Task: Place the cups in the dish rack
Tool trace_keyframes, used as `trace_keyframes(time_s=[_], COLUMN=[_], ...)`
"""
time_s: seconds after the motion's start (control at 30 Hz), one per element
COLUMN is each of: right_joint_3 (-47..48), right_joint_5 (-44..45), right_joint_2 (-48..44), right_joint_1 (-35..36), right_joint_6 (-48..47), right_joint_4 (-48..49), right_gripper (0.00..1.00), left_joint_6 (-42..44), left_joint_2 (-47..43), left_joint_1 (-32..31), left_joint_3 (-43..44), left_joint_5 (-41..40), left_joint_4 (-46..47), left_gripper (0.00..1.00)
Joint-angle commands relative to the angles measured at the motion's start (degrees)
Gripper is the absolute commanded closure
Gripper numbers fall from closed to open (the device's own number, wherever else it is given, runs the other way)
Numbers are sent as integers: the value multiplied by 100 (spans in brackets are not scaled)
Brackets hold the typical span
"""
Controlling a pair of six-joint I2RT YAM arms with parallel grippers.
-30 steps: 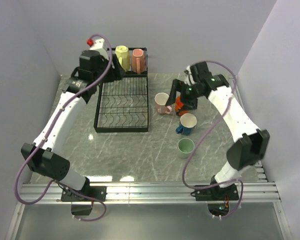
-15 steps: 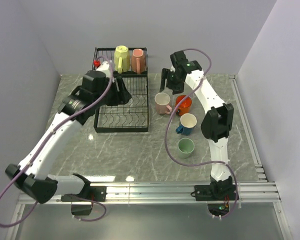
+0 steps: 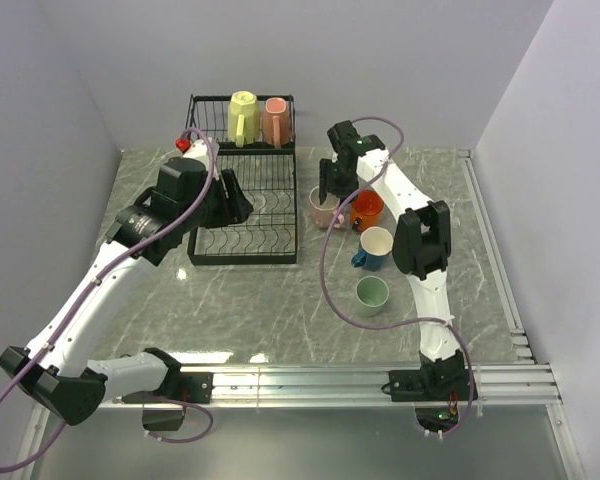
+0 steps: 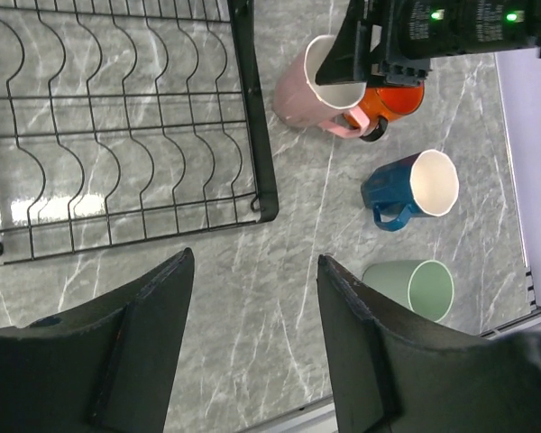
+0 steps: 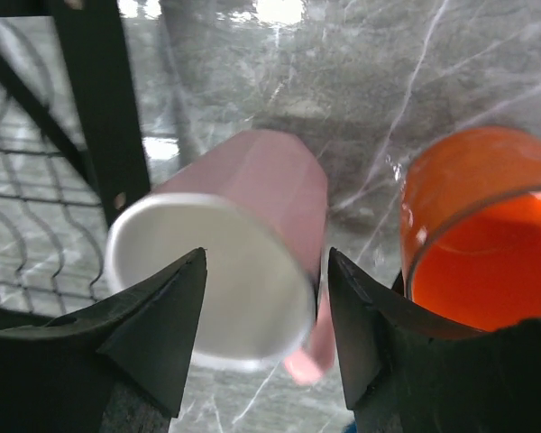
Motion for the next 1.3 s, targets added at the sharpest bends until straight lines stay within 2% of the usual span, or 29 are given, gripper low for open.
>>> trace_keyframes(time_s=[0.0, 0.1, 0.17, 0.2, 0.3, 0.33, 0.4, 0.43, 0.67, 0.73, 0.8, 0.87, 0.9, 1.0, 1.07, 1.1, 1.13, 1.17, 1.2, 1.23, 1.27], right_joint_3=[173, 375, 384, 315, 165, 60, 7, -2, -239, -440, -608, -1090, -1379, -1750, -2425, -2802, -3702, -4233, -5257, -5711, -6107], right_joint_5=[76, 111, 102, 102, 111, 111, 111, 85, -319, -530, -1223, -2029, -2190, -2777, -3296, -3830, -4088, -4247, -4414, -4416, -4363], right_joint_2=[237, 475, 519, 484, 361, 256, 177, 115, -701, -1184, -1692, -2080, -2439, -3020, -3338, -3722, -3926, -4128, -4435, -4525, -4569], right_joint_1=[96, 114, 114, 114, 132, 123, 132, 123, -35, -289, -526, -825, -922, -958, -967, -967, -967, -958, -958, -941, -897], right_joint_6=[-91, -65, -30, -21, 6, 14, 23, 32, 312, 462, 769, 1146, 1253, 1657, 2297, 2682, 3696, 4350, 5044, 6382, 6996], right_joint_4=[159, 133, 185, 220, 343, 370, 396, 370, 361, 431, 659, 1201, 1501, 1915, 2844, 3405, 4820, 5748, 6767, 8622, 9502], right_gripper=[37, 41, 50, 59, 74, 84, 97, 100, 100, 100, 100, 100, 100, 100, 100, 100, 100, 100, 100, 100, 100], left_joint_6=[-117, -100, -73, -64, -73, -82, -126, -152, -249, -205, -153, -39, -29, -47, -82, -143, -335, -493, -678, -1219, -1573], left_joint_2=[-166, -174, -218, -244, -280, -306, -332, -350, -482, -543, -587, -535, -326, 97, 414, 571, 634, 678, 678, 609, 512], left_joint_1=[-23, -23, -32, -41, -41, -41, -32, -32, -41, -41, -23, 239, 693, 1329, 1672, 1751, 1883, 1945, 2015, 2164, 2235], left_joint_3=[30, 127, 127, 101, 39, 4, -31, -66, -163, -120, 11, 213, 510, 1231, 1470, 1628, 1664, 1673, 1456, 1201, 868], left_joint_5=[-65, -64, -73, -91, -91, -99, -91, -73, 277, 454, 419, 410, 619, 840, 1261, 1437, 1874, 2139, 2437, 2841, 3637], left_joint_4=[1, -122, -201, -228, -272, -263, -193, -167, 246, 456, 536, 511, 449, 133, 350, 474, 623, 816, 1401, 1946, 2578], left_gripper=[38, 39, 39, 39, 39, 39, 39, 39, 36, 32, 27, 3, 1, 1, 1, 1, 1, 1, 4, 6, 6])
